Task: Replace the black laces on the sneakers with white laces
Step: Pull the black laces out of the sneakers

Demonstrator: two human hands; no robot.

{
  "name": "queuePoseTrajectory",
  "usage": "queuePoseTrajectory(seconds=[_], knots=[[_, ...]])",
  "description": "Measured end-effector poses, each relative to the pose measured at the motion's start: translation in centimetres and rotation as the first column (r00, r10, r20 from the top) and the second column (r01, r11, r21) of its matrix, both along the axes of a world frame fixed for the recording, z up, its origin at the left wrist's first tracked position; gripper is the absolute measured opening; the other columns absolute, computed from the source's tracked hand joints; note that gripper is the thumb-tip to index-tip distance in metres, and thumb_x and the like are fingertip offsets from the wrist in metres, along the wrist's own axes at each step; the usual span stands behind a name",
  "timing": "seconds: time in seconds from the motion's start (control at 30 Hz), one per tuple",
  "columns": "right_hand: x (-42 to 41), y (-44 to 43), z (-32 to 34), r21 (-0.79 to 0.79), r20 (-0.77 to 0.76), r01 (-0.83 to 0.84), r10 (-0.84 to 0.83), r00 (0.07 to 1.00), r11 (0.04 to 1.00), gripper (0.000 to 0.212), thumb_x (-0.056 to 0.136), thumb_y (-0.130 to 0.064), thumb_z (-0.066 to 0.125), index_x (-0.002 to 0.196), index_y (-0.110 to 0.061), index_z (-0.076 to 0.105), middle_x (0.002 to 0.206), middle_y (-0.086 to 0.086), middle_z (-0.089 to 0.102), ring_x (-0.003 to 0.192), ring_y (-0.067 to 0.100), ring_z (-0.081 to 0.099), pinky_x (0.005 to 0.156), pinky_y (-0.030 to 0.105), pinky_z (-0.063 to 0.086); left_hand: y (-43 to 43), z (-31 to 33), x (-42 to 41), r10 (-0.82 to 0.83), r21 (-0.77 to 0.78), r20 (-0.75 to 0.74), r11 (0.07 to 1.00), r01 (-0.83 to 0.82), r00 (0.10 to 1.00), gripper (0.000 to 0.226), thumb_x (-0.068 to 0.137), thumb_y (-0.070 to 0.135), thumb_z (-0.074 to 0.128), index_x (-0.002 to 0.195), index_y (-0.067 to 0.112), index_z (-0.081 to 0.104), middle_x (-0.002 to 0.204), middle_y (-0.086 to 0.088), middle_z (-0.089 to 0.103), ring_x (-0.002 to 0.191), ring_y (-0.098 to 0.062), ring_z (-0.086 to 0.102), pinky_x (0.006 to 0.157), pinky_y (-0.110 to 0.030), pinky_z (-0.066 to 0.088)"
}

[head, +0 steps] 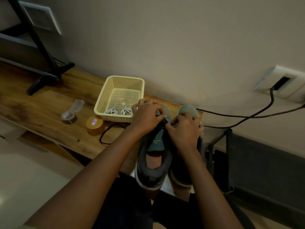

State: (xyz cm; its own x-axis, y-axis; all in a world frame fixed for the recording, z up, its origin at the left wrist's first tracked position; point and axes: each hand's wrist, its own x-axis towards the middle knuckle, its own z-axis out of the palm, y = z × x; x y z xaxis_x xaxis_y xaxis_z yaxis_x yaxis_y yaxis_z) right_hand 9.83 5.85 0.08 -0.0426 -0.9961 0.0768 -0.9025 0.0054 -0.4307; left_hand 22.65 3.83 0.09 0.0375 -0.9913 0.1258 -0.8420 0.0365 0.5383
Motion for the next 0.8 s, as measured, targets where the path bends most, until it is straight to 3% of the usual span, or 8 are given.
queuePoseTrajectory(seconds=[0.07, 0.13, 0.23, 0.37, 0.53, 0.6, 0.7, 0.8], knots=[[0.1, -0.2, 0.0, 0.021, -0.043, -0.032, 0.033, 0.999, 0.999, 0.027, 0.087, -0.038, 0.057, 0.109, -0.023, 0.065, 0.141, -0.002, 0.041, 0.129, 0.028, 0.027, 0.106, 0.043, 0.017, -0.1, 0.2, -0.2, 0.0, -0.004, -0.092, 1.0, 0.0, 0.996, 0.01, 0.084, 0.04, 0.066, 0.082, 0.03, 0.065, 0.129, 0.011, 0.054, 0.127, -0.016, 0.032, 0.098, -0.033, 0.018], [0.1, -0.3, 0.0, 0.03, -0.031, -0.055, 0.056, 0.998, 0.998, 0.022, 0.088, -0.034, 0.057, 0.106, -0.025, 0.067, 0.141, -0.004, 0.041, 0.131, 0.027, 0.024, 0.107, 0.043, 0.012, -0.2, 0.3, -0.3, -0.021, 0.015, -0.192, 1.0, 0.024, 0.981, 0.011, 0.085, 0.037, 0.066, 0.077, 0.032, 0.06, 0.128, 0.01, 0.056, 0.127, -0.018, 0.034, 0.1, -0.034, 0.02], [0.1, -0.5, 0.2, 0.022, 0.008, -0.029, 0.029, 1.0, 0.999, 0.017, 0.087, -0.03, 0.057, 0.1, -0.022, 0.066, 0.136, -0.003, 0.045, 0.129, 0.027, 0.026, 0.108, 0.043, 0.012, -0.3, 0.1, -0.2, -0.028, 0.019, -0.267, 0.999, 0.034, 0.963, 0.009, 0.092, 0.026, 0.057, 0.087, 0.03, 0.064, 0.123, 0.007, 0.059, 0.126, -0.022, 0.041, 0.106, -0.044, 0.028], [0.1, -0.5, 0.2, 0.105, -0.058, -0.107, 0.113, 0.992, 0.989, 0.03, 0.087, -0.036, 0.058, 0.115, -0.028, 0.062, 0.144, -0.004, 0.038, 0.134, 0.028, 0.022, 0.111, 0.051, 0.005, 0.0, 0.1, 0.3, 0.018, 0.164, -0.106, 0.986, 0.0, 0.994, 0.027, 0.09, 0.015, 0.052, 0.112, 0.029, 0.06, 0.13, 0.003, 0.055, 0.128, -0.024, 0.037, 0.104, -0.041, 0.026], [0.4, -0.3, 0.3, 0.101, -0.068, -0.159, 0.167, 0.984, 0.982, 0.023, 0.084, -0.031, 0.06, 0.106, -0.023, 0.062, 0.132, -0.002, 0.045, 0.128, 0.028, 0.029, 0.111, 0.053, 0.004, 0.0, 0.2, 0.1, -0.004, 0.189, -0.119, 0.982, 0.026, 0.993, 0.033, 0.089, 0.008, 0.049, 0.11, 0.029, 0.064, 0.128, 0.005, 0.058, 0.125, -0.021, 0.044, 0.105, -0.041, 0.026], [0.6, -0.5, 0.4, 0.072, 0.0, -0.126, 0.126, 0.992, 0.989, 0.017, 0.084, -0.028, 0.059, 0.099, -0.021, 0.062, 0.126, -0.001, 0.048, 0.124, 0.027, 0.033, 0.11, 0.05, 0.008, 0.0, 0.2, 0.0, -0.011, 0.194, -0.17, 0.98, 0.044, 0.985, 0.037, 0.088, 0.004, 0.048, 0.113, 0.027, 0.064, 0.125, 0.004, 0.06, 0.12, -0.019, 0.05, 0.107, -0.043, 0.029], [0.2, -0.9, 1.0, 0.008, 0.203, 0.062, -0.062, 0.977, 0.998, 0.004, 0.083, -0.025, 0.062, 0.084, -0.021, 0.062, 0.111, -0.001, 0.057, 0.118, 0.024, 0.042, 0.107, 0.045, 0.016, 0.0, 0.1, 0.1, -0.034, 0.193, -0.249, 0.978, 0.084, 0.968, 0.043, 0.084, -0.001, 0.046, 0.115, 0.025, 0.062, 0.122, 0.002, 0.061, 0.117, -0.019, 0.053, 0.106, -0.048, 0.033], [-0.8, -1.3, 1.6, 0.015, 0.285, 0.245, -0.239, 0.928, 0.969, 0.013, 0.083, -0.028, 0.063, 0.071, -0.023, 0.059, 0.091, -0.002, 0.057, 0.115, 0.027, 0.045, 0.105, 0.045, 0.021, 0.2, 0.3, 0.1, -0.055, 0.18, -0.182, 0.98, 0.089, 0.982, 0.029, 0.087, 0.011, 0.054, 0.109, 0.027, 0.061, 0.124, 0.007, 0.058, 0.122, -0.019, 0.048, 0.11, -0.047, 0.026]])
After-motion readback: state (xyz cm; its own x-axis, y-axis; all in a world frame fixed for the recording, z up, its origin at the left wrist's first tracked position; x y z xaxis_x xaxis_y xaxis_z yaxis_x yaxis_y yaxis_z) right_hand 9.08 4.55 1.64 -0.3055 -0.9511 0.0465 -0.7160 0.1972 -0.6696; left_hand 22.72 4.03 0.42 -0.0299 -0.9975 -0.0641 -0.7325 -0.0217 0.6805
